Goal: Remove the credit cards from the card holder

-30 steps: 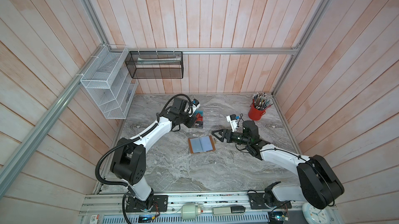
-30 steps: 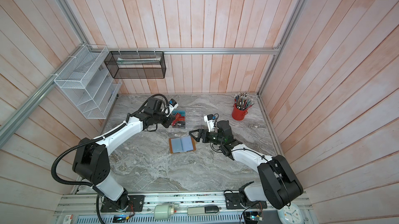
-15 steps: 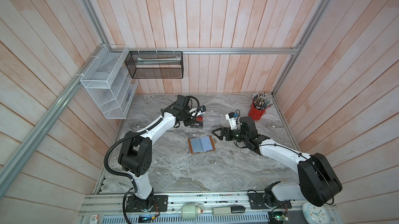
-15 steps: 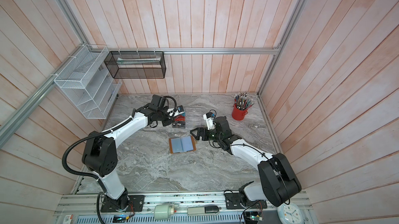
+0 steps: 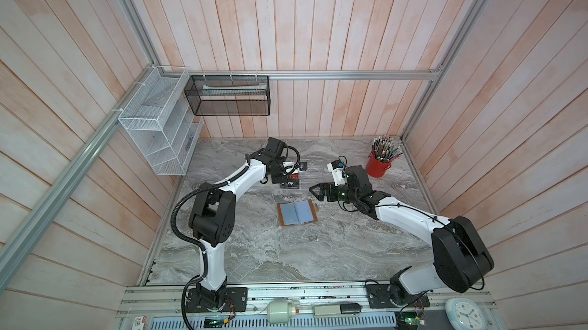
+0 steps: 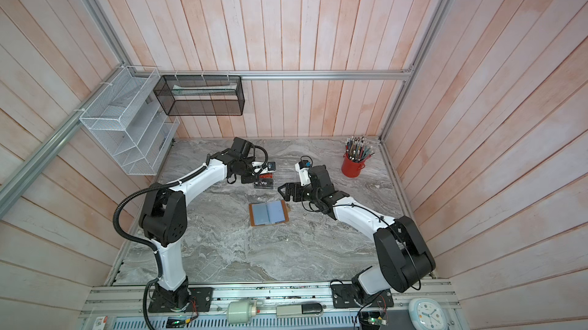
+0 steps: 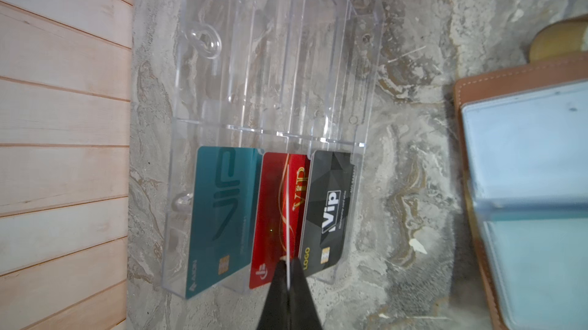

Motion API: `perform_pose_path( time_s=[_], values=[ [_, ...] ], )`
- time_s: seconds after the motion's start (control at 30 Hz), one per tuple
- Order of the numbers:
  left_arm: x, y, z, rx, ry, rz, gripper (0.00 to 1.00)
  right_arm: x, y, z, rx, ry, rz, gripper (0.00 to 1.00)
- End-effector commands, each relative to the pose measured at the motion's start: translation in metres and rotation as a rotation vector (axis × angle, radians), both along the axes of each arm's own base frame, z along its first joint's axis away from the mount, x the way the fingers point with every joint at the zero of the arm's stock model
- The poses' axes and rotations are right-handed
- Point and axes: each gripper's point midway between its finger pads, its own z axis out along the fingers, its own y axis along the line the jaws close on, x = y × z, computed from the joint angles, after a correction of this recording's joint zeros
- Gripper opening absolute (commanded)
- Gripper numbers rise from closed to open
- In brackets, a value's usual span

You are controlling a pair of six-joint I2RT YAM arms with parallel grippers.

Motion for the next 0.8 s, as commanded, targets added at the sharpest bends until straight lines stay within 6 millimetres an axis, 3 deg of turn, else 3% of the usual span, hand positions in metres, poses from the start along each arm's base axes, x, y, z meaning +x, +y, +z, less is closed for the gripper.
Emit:
perform_pose_path(
  time_s=[0.0,0.77],
  values=[
    [0.005,0.000,-0.002,0.037,-0.011,-0.046,0.00,0.010,0.000,0.003,-0.021,-0.023,-0.022,0.97],
    [0.010,-0.012,-0.012,0.071,-0.027,-0.110,0.00,0.012,0.006,0.002,0.019,-0.018,-0.022,0.97]
  ],
)
